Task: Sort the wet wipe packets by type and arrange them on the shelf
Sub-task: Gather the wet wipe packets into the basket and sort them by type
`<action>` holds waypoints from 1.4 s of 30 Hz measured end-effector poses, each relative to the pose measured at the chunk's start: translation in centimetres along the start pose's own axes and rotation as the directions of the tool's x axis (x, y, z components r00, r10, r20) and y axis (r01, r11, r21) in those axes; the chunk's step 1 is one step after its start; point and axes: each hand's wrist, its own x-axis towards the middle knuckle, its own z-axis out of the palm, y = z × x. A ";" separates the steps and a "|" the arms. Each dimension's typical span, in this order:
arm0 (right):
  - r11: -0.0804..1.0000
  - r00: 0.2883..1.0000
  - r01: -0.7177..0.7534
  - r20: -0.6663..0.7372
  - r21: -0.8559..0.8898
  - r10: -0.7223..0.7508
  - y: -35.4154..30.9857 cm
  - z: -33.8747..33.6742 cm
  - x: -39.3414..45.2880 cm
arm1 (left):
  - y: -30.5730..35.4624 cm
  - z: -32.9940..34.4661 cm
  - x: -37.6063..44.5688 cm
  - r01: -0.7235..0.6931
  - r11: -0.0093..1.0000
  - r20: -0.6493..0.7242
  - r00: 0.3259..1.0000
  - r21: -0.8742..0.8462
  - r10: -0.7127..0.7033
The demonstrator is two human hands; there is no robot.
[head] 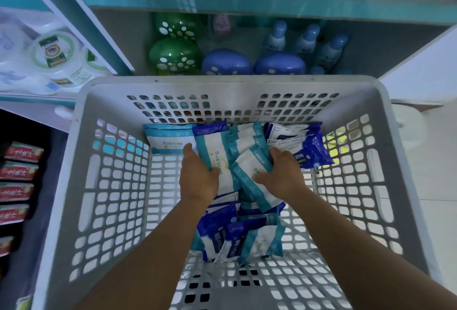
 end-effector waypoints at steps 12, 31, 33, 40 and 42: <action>0.958 0.994 0.085 -0.090 0.275 -0.062 -2.2 -2.0 -1.5 | 0.5 -1.7 -0.8 0.003 0.996 -0.117 0.993 -0.084 -0.012; 0.850 0.895 0.381 -0.086 -0.362 -0.438 -10.7 -0.6 -1.6 | -2.2 -9.0 3.2 -0.329 0.519 0.148 0.921 0.789 0.360; 0.842 0.894 0.391 -0.062 -0.373 -0.443 -11.0 -0.5 -1.6 | -2.1 -8.8 4.6 -0.325 0.545 0.123 0.920 0.773 0.373; 0.812 0.851 0.503 0.008 -0.297 -0.525 -13.6 1.1 -1.7 | -2.5 -8.7 1.9 -0.244 0.963 -0.108 0.961 0.115 0.257; 0.794 0.826 0.551 0.035 -0.256 -0.562 -15.2 2.4 -1.7 | -2.8 -8.3 0.2 -0.216 0.975 -0.166 0.961 0.042 0.220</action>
